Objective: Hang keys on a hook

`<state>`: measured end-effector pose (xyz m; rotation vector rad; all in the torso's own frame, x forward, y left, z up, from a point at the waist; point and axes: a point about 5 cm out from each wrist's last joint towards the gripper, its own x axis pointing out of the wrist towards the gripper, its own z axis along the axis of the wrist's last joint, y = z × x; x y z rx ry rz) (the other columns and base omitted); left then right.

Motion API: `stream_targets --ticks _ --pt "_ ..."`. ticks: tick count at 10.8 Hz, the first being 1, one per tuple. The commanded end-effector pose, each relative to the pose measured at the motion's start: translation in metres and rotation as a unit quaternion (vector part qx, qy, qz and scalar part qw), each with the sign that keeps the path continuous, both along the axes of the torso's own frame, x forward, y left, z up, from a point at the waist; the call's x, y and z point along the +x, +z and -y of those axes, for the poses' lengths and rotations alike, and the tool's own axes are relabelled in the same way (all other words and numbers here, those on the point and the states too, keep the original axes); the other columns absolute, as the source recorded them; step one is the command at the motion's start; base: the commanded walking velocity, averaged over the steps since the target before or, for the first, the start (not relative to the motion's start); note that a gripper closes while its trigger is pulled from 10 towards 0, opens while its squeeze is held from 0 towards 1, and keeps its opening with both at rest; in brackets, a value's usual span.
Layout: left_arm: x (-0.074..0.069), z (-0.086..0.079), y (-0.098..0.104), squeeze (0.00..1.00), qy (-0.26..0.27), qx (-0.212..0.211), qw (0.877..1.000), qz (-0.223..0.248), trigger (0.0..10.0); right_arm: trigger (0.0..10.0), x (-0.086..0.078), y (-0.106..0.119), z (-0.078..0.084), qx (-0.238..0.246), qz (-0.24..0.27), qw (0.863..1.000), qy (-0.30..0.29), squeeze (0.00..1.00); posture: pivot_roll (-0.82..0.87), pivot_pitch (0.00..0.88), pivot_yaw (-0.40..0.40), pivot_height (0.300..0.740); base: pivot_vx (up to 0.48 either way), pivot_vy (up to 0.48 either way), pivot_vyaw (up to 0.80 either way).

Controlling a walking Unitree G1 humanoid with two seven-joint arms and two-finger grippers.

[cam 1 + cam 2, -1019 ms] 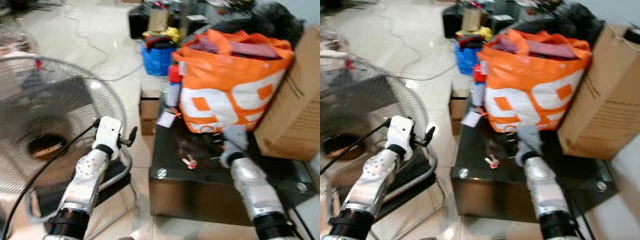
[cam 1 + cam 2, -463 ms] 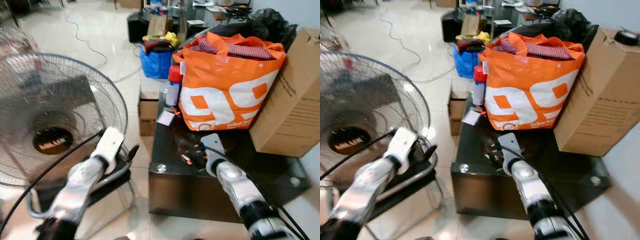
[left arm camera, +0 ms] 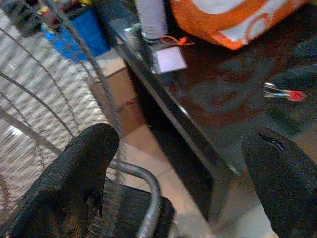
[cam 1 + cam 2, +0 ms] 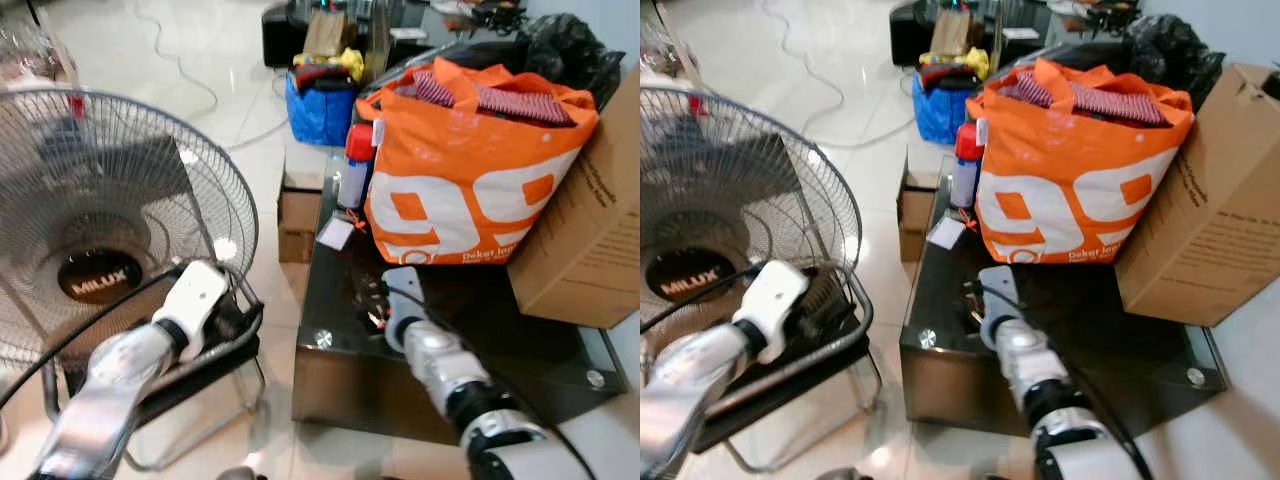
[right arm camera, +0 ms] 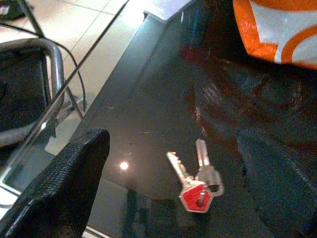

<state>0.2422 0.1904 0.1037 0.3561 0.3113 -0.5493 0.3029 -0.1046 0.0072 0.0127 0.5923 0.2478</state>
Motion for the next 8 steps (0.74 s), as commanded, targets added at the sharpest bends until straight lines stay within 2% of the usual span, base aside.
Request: stream_targets --ticks 1,2,4,5,8 --pt "-0.002 0.002 0.004 0.35 -0.008 -0.003 1.000 -0.002 10.0 10.0 0.001 0.000 0.002 0.005 0.000 1.000 -0.015 0.00 0.10 0.040 -0.079 0.740 0.000 0.000 0.00" --pt "-0.008 0.005 0.003 0.34 -0.017 -0.006 1.000 -0.019 10.0 6.9 0.000 -0.002 -0.001 0.002 -0.007 1.000 -0.017 0.00 0.10 0.052 -0.085 0.740 0.000 0.000 0.00" --pt "-0.027 0.011 -0.003 0.35 -0.046 -0.010 0.997 -0.069 10.0 1.7 -0.002 -0.007 -0.003 -0.014 -0.021 0.999 -0.022 0.00 0.10 0.054 -0.099 0.740 0.000 0.000 0.00" --pt "-0.031 0.013 -0.002 0.35 -0.051 -0.015 0.995 -0.083 10.0 0.0 -0.001 -0.006 -0.005 -0.013 -0.021 0.999 -0.020 0.00 0.10 0.061 -0.097 0.740 0.000 0.000 0.00" --pt "-0.038 0.014 0.004 0.35 -0.069 -0.030 0.992 -0.105 10.0 0.0 0.000 -0.005 -0.015 0.006 -0.024 0.999 -0.028 0.00 0.11 0.082 -0.084 0.740 0.000 0.000 0.00"
